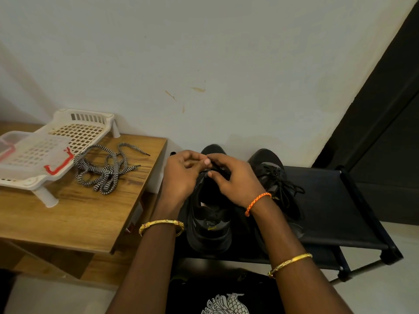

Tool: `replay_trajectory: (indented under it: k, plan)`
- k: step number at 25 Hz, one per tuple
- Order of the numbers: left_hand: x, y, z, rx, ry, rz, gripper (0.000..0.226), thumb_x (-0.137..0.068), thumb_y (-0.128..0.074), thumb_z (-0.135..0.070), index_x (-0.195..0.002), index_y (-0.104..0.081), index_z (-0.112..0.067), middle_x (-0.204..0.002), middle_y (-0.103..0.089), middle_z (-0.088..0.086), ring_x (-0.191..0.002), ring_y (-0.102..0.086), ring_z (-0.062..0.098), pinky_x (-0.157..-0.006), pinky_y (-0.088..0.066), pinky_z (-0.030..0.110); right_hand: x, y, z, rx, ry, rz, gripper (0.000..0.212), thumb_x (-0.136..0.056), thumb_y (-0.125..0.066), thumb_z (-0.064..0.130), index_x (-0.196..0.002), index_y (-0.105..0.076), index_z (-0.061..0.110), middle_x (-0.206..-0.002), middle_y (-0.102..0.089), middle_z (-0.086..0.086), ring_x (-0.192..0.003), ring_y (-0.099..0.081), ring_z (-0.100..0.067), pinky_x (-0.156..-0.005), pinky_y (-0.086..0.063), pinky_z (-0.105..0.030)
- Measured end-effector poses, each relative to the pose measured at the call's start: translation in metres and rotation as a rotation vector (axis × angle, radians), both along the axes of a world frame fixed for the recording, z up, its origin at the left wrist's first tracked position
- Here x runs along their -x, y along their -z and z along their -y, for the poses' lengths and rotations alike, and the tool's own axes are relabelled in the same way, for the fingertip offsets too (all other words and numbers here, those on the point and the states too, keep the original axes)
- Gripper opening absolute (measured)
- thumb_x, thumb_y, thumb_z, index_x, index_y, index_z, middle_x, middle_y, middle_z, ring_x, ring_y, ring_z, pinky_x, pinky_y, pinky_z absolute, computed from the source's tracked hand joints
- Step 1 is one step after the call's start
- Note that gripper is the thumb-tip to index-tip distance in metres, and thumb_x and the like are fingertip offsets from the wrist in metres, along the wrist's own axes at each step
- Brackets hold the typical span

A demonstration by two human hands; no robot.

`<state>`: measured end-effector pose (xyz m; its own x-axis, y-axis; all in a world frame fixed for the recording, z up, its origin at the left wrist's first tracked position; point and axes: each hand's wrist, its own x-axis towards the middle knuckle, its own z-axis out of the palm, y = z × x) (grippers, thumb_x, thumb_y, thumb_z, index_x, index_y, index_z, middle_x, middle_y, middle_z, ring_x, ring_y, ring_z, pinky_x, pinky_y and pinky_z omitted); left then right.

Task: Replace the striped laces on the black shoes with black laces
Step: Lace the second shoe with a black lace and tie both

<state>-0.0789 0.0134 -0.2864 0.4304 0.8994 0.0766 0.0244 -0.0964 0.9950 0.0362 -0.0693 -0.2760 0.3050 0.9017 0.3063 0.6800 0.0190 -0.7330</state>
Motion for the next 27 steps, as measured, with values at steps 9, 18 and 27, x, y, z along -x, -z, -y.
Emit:
replay_trajectory:
  k: [9, 18, 27]
  plan:
    - [-0.007, 0.012, -0.002, -0.067, 0.098, -0.498, 0.036, -0.083, -0.072, -0.027, -0.117, -0.064, -0.018, -0.090, -0.057, -0.009, -0.092, -0.058, 0.008, -0.081, -0.045, 0.020, -0.023, 0.007, -0.002, -0.062, 0.354, -0.281, 0.007, -0.083, -0.070, 0.016, -0.077, -0.071, 0.014, -0.067, -0.067, -0.004, -0.059, -0.062, -0.012, -0.063, -0.052, -0.023]
    - [-0.008, 0.013, -0.011, -0.119, 0.024, -0.564, 0.016, -0.092, -0.059, -0.025, -0.101, -0.070, -0.018, -0.096, -0.066, -0.002, -0.097, -0.060, 0.014, -0.092, -0.048, 0.035, -0.006, 0.022, -0.019, 0.116, 0.398, -0.148, 0.007, -0.083, -0.067, 0.015, -0.081, -0.073, 0.015, -0.078, -0.067, 0.001, -0.071, -0.058, -0.007, -0.065, -0.045, -0.013]
    - [-0.007, 0.020, -0.021, 0.109, -0.089, -0.422, 0.012, -0.092, -0.060, -0.019, -0.090, -0.071, -0.016, -0.094, -0.069, 0.006, -0.088, -0.063, 0.019, -0.081, -0.056, 0.038, 0.004, 0.032, -0.032, 0.170, 0.386, -0.037, 0.006, -0.085, -0.066, 0.019, -0.084, -0.072, 0.016, -0.107, -0.046, -0.004, -0.084, -0.045, -0.010, -0.075, -0.041, -0.023]
